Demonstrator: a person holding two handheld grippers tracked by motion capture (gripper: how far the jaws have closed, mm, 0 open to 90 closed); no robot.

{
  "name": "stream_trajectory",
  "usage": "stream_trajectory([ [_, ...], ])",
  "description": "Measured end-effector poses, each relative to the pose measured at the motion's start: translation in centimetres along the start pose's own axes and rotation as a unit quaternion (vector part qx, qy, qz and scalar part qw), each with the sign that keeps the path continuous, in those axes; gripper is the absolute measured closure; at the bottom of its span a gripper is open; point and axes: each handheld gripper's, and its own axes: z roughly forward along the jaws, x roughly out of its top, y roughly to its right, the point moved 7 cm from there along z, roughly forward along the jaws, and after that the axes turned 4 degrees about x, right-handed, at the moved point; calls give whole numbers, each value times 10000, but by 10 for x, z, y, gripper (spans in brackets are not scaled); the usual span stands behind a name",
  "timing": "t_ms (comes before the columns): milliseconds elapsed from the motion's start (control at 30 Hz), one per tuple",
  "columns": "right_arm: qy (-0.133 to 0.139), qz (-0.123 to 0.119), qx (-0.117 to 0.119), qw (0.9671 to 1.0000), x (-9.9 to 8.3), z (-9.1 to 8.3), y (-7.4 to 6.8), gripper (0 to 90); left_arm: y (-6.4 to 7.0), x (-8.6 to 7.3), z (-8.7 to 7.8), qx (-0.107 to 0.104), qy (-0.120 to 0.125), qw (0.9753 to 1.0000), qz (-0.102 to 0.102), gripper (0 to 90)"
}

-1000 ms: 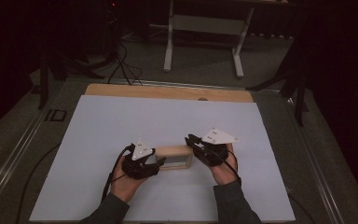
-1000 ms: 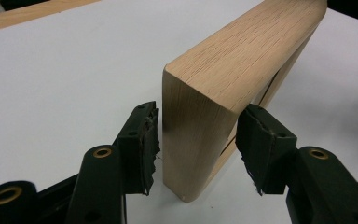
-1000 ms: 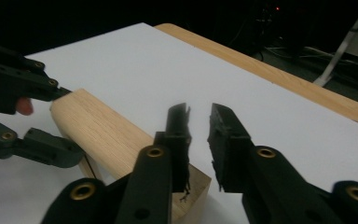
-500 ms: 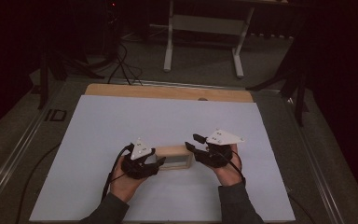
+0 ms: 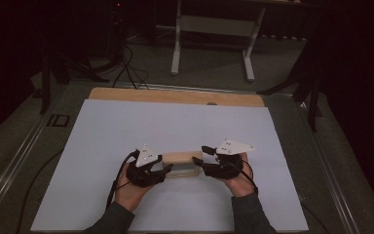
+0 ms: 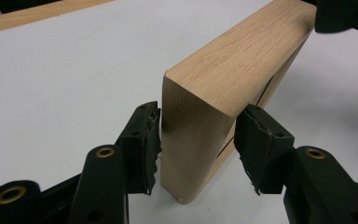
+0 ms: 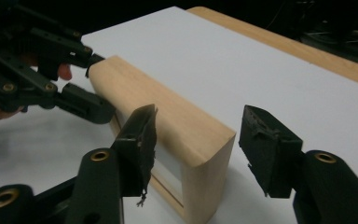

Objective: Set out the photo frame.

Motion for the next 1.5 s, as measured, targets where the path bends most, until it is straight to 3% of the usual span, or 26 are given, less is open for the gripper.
stream_trajectory([
  [533, -306, 21, 221, 9993, -23, 9, 1, 419, 0, -1, 1, -7, -20, 10000, 52, 507],
  [700, -392, -15, 184, 9991, -28, 13, 3, 431, 1, -1, 1, 1, -8, 10000, 53, 514],
  [1100, -285, -45, 167, 9994, -28, 15, 6, 500, 0, 0, 0, 15, 13, 10000, 71, 541],
  [1500, -306, -297, -11, 9991, -25, 15, 5, 520, -1, 0, -1, 40, 36, 9999, 151, 558],
])
